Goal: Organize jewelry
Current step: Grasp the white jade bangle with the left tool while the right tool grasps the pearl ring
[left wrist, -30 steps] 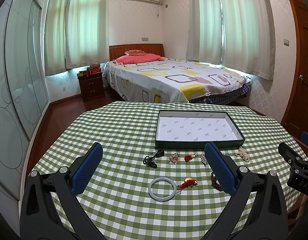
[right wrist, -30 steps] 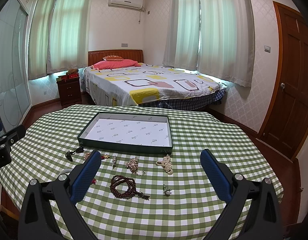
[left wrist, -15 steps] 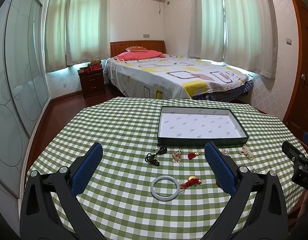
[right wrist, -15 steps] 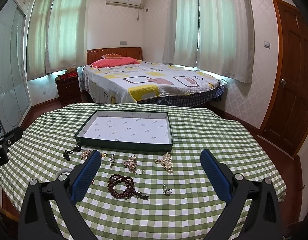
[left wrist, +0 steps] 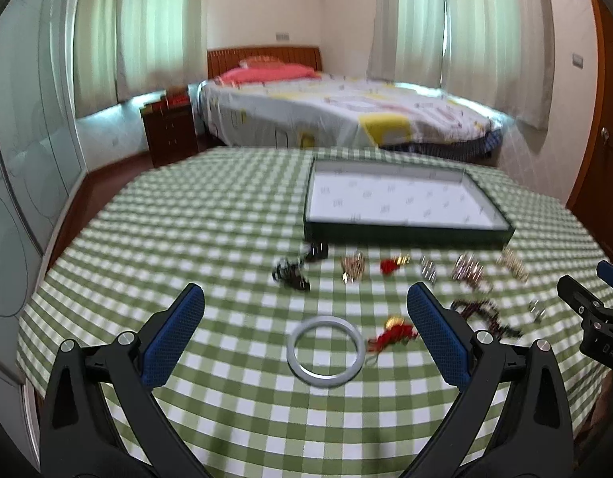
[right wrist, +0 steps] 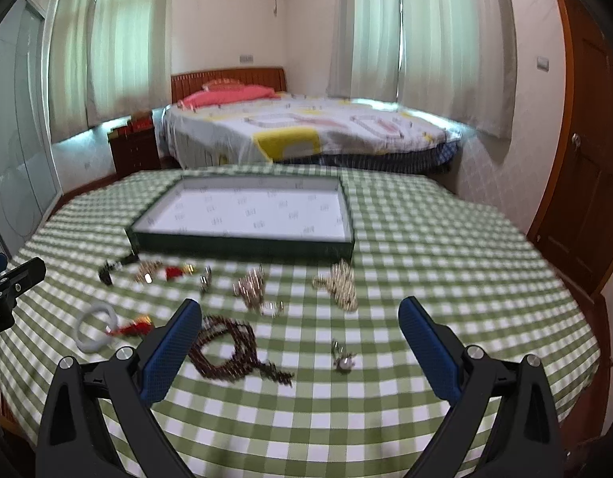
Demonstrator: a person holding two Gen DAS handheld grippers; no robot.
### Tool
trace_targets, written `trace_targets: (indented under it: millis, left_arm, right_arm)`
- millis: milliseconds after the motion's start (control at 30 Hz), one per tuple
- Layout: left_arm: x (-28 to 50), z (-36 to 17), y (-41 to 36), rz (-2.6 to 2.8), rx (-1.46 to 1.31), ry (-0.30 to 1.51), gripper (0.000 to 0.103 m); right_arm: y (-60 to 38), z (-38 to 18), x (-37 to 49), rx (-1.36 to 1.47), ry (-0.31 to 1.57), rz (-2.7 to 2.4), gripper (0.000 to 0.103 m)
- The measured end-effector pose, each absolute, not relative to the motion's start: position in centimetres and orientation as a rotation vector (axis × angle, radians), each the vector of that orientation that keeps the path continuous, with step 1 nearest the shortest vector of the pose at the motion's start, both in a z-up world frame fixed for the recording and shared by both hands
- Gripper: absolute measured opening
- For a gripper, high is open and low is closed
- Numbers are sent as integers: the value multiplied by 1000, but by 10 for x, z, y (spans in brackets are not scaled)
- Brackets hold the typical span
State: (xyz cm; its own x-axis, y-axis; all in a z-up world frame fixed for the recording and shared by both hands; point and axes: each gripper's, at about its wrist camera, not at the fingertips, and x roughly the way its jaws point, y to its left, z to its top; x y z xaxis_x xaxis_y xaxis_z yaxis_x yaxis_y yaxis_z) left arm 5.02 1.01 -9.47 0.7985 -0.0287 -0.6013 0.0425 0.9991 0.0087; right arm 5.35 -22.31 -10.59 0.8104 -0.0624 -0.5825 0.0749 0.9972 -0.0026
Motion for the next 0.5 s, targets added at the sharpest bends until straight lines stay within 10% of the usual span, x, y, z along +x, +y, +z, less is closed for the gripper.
trace_targets:
  millis: [500]
  left_arm:
    - [84,-180,9,-48,48,841,99]
  right_arm:
    - [-232,-155,65,53,706,-56,97]
